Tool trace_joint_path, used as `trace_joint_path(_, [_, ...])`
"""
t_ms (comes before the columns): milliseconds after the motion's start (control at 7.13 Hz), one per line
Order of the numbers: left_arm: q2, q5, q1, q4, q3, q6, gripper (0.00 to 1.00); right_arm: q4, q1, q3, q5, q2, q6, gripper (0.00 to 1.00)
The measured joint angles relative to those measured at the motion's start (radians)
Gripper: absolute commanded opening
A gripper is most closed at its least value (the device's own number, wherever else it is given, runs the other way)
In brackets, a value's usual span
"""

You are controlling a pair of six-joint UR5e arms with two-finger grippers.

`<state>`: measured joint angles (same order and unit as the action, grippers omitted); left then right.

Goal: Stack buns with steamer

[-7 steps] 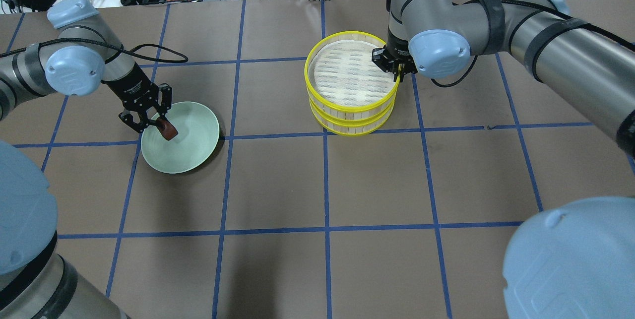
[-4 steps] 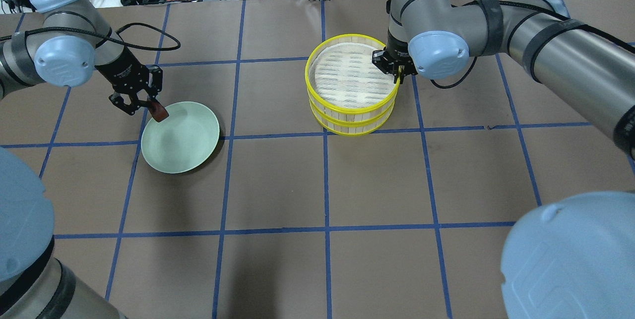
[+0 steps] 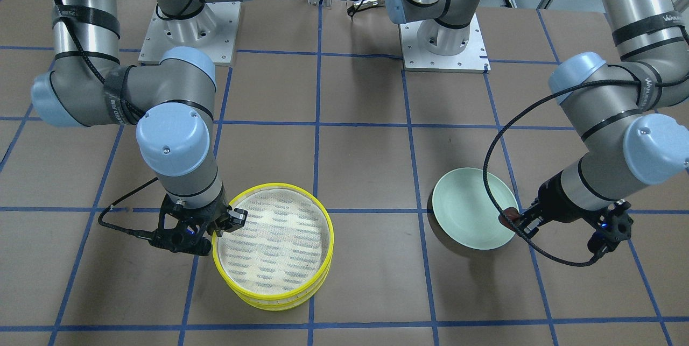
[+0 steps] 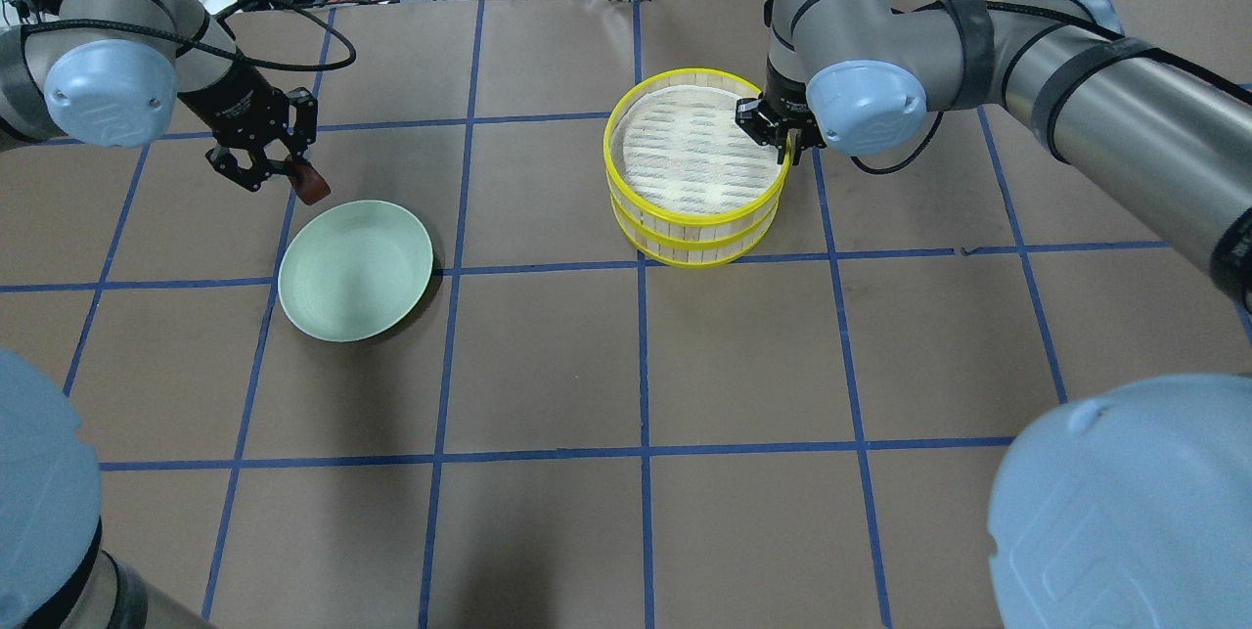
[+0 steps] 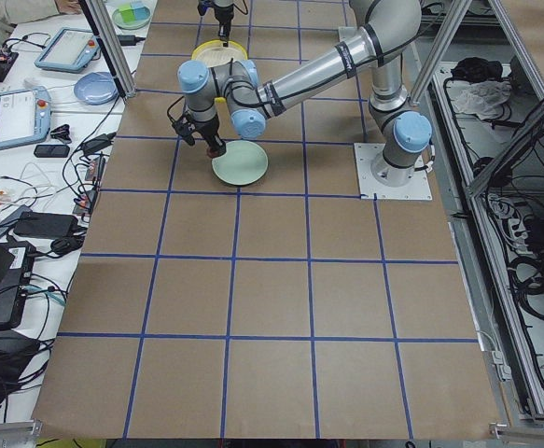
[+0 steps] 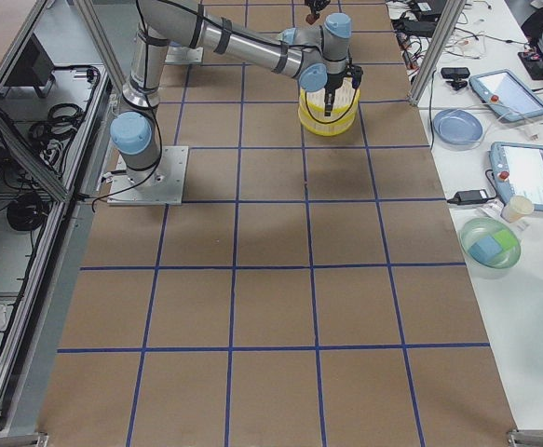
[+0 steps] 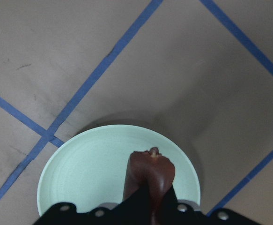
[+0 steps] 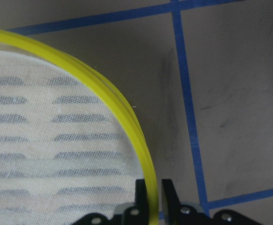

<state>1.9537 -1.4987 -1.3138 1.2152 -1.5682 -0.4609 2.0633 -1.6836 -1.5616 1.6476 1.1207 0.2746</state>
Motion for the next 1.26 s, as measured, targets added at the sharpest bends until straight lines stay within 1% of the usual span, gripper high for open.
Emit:
trace_joint_path(140, [-0.016, 0.006, -0.03, 0.001, 0.019, -0.035, 0.0, 0.003, 0.007, 0.0, 0.008, 0.005, -0.023, 0.91])
trace_joint_path(280, [-0.032, 0.031, -0.066, 0.0, 0.038, -0.094, 0.0, 0.017, 0.019, 0.001, 0.011, 0.022, -0.051, 0.97])
trace_joint_path(421, [-0.043, 0.078, -0.103, -0.016, 0.056, -0.172, 0.0, 0.033, 0.035, 0.002, 0.012, 0.06, -0.066, 0.99])
trace_joint_path(561, [-0.045, 0.132, -0.139, -0.06, 0.067, -0.257, 0.0, 0.017, 0.046, 0.003, 0.013, 0.112, -0.08, 0.99])
trace_joint_path(701, [-0.04, 0.176, -0.19, -0.121, 0.069, -0.349, 0.0, -0.038, 0.051, 0.003, 0.011, 0.171, -0.096, 0.99])
trace_joint_path(841, [-0.028, 0.197, -0.259, -0.186, 0.066, -0.45, 0.0, -0.117, 0.053, 0.003, 0.006, 0.237, -0.105, 0.99])
trace_joint_path(981, [-0.016, 0.205, -0.326, -0.242, 0.061, -0.545, 0.0, -0.205, 0.053, 0.003, -0.001, 0.302, -0.109, 0.99])
trace_joint_path(1121, [-0.003, 0.208, -0.37, -0.289, 0.058, -0.61, 0.0, -0.284, 0.05, 0.007, -0.016, 0.346, -0.11, 0.99])
trace_joint_path(1262, [0.018, 0.211, -0.406, -0.346, 0.055, -0.665, 0.0, -0.338, 0.046, 0.015, -0.049, 0.373, -0.109, 0.99])
